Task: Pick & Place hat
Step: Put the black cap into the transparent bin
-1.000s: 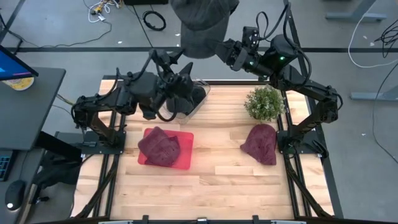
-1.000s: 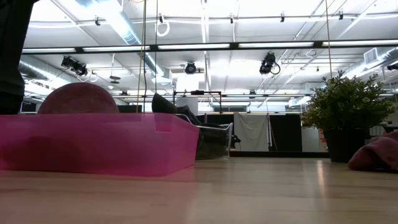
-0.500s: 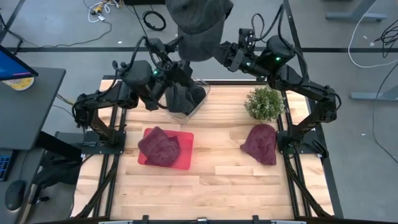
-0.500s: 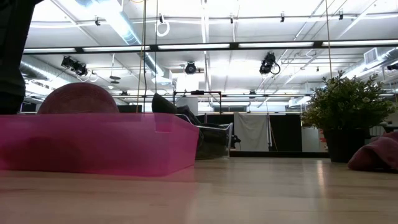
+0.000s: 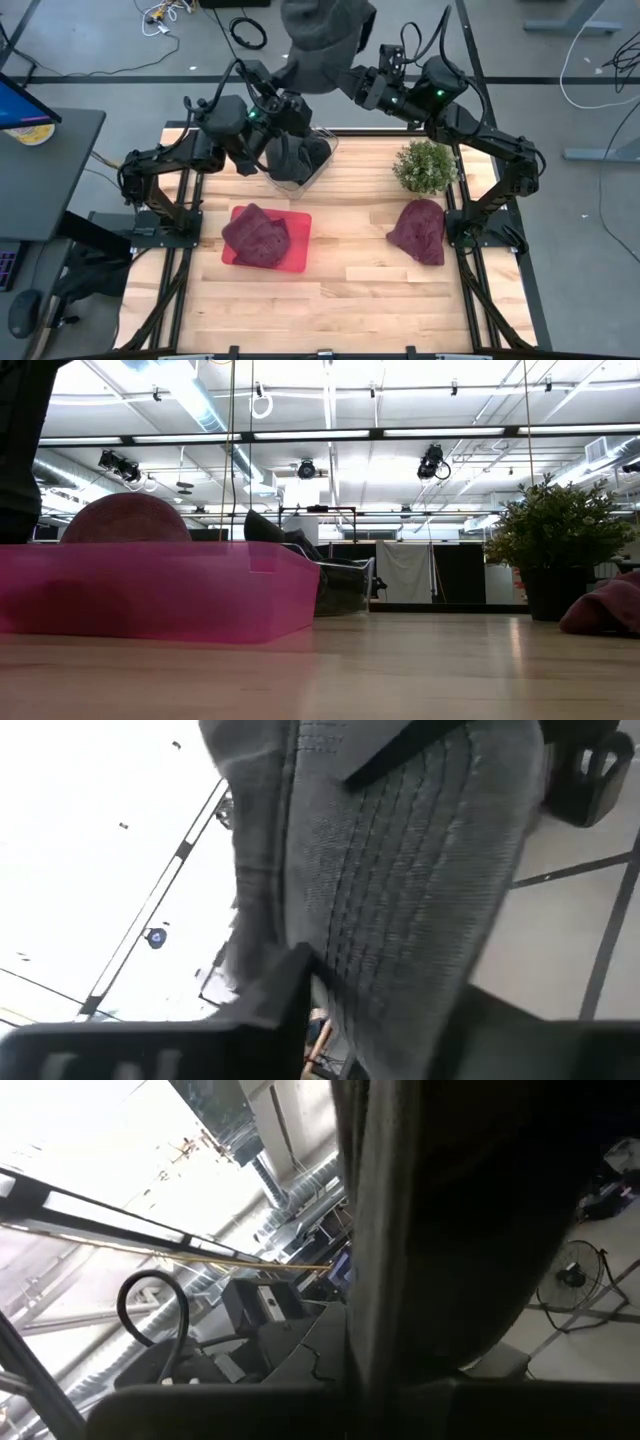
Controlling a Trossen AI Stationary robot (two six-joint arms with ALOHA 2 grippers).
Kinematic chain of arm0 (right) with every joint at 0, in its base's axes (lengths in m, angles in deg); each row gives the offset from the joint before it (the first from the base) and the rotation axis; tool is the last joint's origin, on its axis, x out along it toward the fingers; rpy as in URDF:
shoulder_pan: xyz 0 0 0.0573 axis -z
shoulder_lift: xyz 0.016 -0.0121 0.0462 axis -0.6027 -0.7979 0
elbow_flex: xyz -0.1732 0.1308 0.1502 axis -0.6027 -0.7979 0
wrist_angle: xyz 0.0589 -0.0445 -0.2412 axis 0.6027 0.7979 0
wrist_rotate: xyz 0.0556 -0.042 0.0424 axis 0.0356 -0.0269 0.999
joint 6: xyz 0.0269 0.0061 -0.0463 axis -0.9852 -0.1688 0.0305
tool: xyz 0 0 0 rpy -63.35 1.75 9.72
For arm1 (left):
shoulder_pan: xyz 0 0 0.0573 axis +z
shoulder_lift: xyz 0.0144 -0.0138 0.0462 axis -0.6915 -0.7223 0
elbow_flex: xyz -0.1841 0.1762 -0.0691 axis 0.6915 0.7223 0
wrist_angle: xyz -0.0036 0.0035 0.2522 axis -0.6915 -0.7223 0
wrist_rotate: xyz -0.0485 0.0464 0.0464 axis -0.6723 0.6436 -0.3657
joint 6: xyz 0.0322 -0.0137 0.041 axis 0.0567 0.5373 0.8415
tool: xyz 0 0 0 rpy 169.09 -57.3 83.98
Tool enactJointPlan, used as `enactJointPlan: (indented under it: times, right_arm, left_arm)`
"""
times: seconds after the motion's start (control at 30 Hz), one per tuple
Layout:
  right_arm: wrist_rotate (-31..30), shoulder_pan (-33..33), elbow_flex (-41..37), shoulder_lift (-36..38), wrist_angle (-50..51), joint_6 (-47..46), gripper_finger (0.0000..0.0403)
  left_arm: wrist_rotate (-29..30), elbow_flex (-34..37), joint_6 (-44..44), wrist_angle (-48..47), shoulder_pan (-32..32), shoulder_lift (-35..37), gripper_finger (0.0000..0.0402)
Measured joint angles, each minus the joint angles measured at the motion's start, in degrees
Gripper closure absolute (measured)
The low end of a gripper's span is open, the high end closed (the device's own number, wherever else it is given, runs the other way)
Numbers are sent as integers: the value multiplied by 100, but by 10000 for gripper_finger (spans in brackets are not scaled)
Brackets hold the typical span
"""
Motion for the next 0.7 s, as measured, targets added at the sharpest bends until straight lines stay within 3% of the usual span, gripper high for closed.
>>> enactJointPlan:
  times: [0.17, 0.4, 0.53, 0.7]
  right_arm:
    - [-15, -2, 0, 0, 38, -154, 396]
    - [8, 17, -3, 0, 56, -86, 381]
    - [197, 17, -11, 16, 87, 218, 320]
    - [612, 72, -15, 133, 224, 244, 195]
  left_arm:
    - [52, -2, 101, 46, -1, 2, 381]
    - [35, -7, 105, 22, 17, 11, 388]
    - [116, -7, 213, 5, 13, 38, 389]
    - [109, -4, 293, -72, 9, 120, 390]
